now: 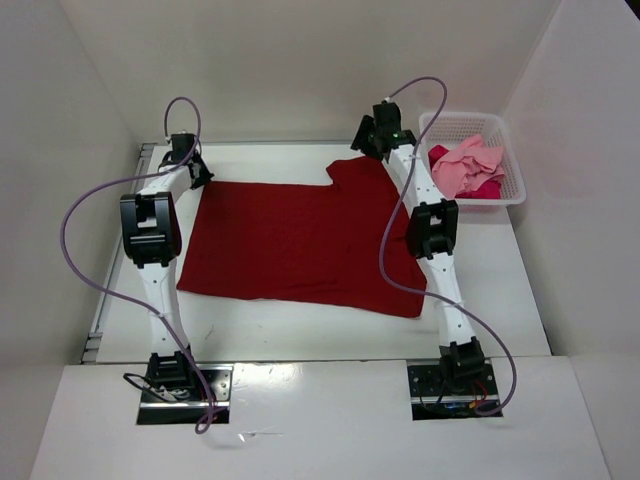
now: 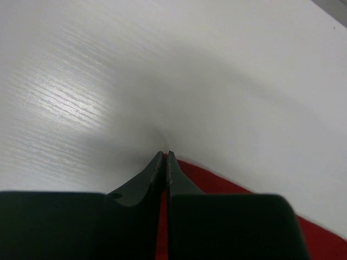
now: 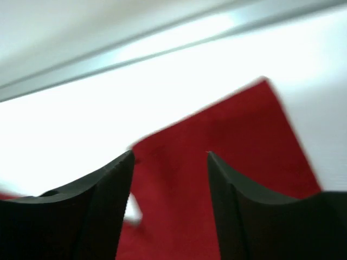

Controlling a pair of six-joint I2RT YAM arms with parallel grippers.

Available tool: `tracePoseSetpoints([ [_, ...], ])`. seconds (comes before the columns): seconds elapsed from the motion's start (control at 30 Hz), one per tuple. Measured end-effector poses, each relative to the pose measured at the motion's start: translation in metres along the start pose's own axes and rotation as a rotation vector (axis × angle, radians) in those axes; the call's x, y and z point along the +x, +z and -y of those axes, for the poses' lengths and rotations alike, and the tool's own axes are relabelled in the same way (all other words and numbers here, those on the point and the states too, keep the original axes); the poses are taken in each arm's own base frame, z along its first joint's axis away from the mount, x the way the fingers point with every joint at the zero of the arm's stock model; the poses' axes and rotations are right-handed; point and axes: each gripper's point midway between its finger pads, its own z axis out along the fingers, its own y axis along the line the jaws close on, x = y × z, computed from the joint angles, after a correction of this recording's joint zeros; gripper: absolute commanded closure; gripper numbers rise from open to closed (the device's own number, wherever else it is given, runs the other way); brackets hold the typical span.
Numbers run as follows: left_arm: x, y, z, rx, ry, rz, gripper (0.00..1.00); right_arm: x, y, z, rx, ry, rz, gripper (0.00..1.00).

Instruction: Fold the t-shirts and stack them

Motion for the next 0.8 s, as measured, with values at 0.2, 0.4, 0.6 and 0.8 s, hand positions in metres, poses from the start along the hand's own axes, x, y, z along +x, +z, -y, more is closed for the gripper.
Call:
tracePoseSetpoints([
  [0.2, 0.002, -0.001, 0.006, 0.006, 0.013, 0.002, 0.95, 0.025, 0.029, 0.053, 0.167, -0.009, -0.017, 0.34],
  [0.4, 0.004, -0.003, 0.007, 0.010, 0.013, 0.003, 0.96, 0.004, 0.028, 0.068, 0.236, -0.039, 0.062, 0.34],
  [0.6, 0.008, -0.007, 0.005, 0.010, 0.013, -0.002, 0.97, -0.005, 0.030, 0.092, 0.275, -0.035, 0.084, 0.36],
  [0.8, 0.009, -0.008, 0.006, 0.015, 0.008, -0.003, 0.97, -0.003, 0.037, 0.101, 0.267, -0.024, 0.082, 0.47],
])
